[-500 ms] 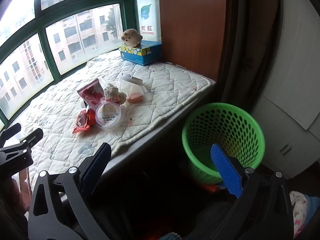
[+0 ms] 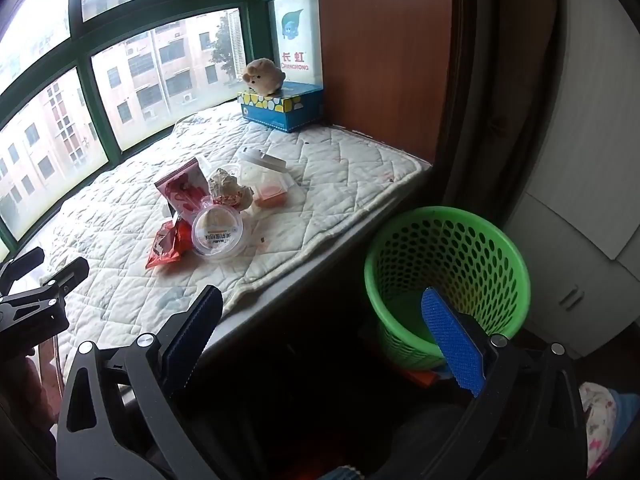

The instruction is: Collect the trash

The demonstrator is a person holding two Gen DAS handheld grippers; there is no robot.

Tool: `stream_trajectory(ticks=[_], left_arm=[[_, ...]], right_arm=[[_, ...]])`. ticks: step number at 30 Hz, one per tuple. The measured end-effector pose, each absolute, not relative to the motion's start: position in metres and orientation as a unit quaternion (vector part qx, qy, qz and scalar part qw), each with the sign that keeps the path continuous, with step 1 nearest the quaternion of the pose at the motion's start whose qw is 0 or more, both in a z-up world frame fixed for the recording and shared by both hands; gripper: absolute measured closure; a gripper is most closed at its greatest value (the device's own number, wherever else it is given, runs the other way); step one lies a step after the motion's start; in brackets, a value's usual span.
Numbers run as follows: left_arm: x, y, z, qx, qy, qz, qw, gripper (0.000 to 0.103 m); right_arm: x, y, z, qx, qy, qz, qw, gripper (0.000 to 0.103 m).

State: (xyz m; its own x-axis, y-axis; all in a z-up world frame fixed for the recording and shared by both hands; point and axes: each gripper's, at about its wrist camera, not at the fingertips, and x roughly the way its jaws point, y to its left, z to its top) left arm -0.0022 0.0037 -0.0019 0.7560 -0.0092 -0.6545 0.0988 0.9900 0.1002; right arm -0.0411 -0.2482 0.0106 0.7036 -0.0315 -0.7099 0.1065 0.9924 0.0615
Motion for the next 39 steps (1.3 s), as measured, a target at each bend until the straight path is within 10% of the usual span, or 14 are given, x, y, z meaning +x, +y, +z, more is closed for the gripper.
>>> stream_trajectory(ticks=[39], left_arm=[[0.01, -0.003, -0.006, 0.063, 0.354, -0.027, 0.933, 0.007]], right_arm=[[-0.033, -0.247, 0.005, 0.053, 0.387, -0.033, 0.92, 0.004]])
